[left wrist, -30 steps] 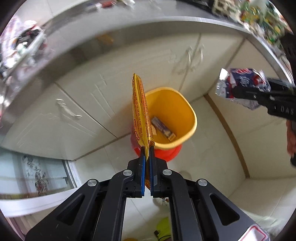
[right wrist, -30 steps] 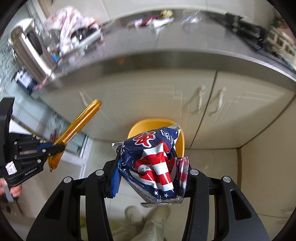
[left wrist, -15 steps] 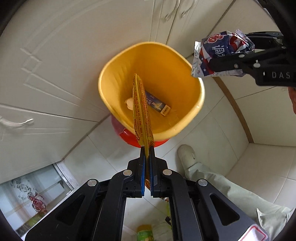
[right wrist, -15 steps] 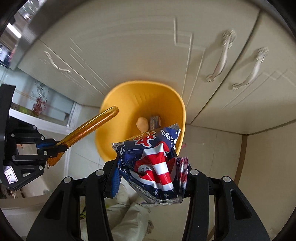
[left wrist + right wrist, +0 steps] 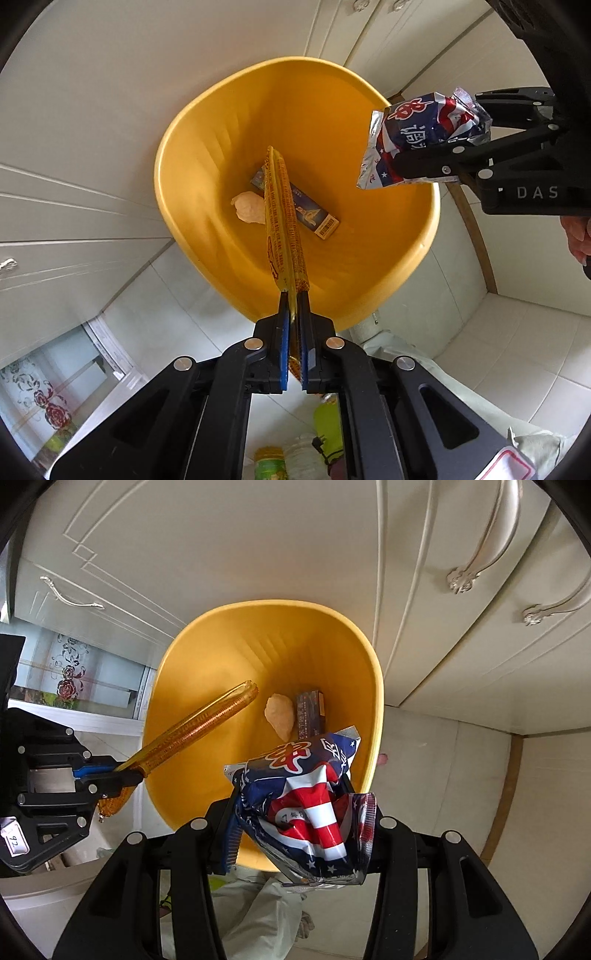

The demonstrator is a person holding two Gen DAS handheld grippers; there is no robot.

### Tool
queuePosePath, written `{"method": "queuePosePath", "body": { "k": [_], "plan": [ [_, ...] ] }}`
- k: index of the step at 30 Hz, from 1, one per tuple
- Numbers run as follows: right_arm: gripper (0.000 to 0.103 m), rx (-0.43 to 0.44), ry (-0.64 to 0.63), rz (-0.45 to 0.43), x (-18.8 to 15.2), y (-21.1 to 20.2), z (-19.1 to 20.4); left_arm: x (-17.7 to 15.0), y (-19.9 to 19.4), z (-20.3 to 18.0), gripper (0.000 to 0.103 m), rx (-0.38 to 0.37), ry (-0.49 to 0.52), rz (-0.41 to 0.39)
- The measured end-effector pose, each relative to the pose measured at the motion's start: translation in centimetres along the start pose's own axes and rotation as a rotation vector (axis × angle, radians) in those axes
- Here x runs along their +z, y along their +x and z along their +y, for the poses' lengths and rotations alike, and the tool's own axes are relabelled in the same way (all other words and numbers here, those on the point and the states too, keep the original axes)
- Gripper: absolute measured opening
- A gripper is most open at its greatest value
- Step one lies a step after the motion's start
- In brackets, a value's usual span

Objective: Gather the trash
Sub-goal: 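Carry both wrappers down over the yellow bin and open both tools, then raise both tools back toward the counter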

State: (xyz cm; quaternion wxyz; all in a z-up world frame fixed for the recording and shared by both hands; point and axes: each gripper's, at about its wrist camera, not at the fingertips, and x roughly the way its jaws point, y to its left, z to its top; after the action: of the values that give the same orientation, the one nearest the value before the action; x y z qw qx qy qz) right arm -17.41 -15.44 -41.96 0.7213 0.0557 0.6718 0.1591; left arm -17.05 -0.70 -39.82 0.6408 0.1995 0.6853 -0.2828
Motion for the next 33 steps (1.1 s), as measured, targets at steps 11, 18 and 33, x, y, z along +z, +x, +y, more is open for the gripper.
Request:
{"method": "queuePosePath", "body": {
  "k": [11,18,33],
  "plan": [
    [0.069,0.029,0.009,-0.042,0.0,-1.3,-1.1,-0.5,-0.2,0.0,0.067,0.022,-0.059,-0.026],
    [0.069,0.039,0.027,-0.078,-0.4,-4.0,-1.7,-0.7,-1.6,-0.7,0.067,0.032,-0.072,-0.039],
    [0.069,0.040,0.029,-0.216,-3.6,-16.0,2.1,-3.8,-12.2,-1.9,0.068,0.043,-0.213,-0.172]
  ]
}}
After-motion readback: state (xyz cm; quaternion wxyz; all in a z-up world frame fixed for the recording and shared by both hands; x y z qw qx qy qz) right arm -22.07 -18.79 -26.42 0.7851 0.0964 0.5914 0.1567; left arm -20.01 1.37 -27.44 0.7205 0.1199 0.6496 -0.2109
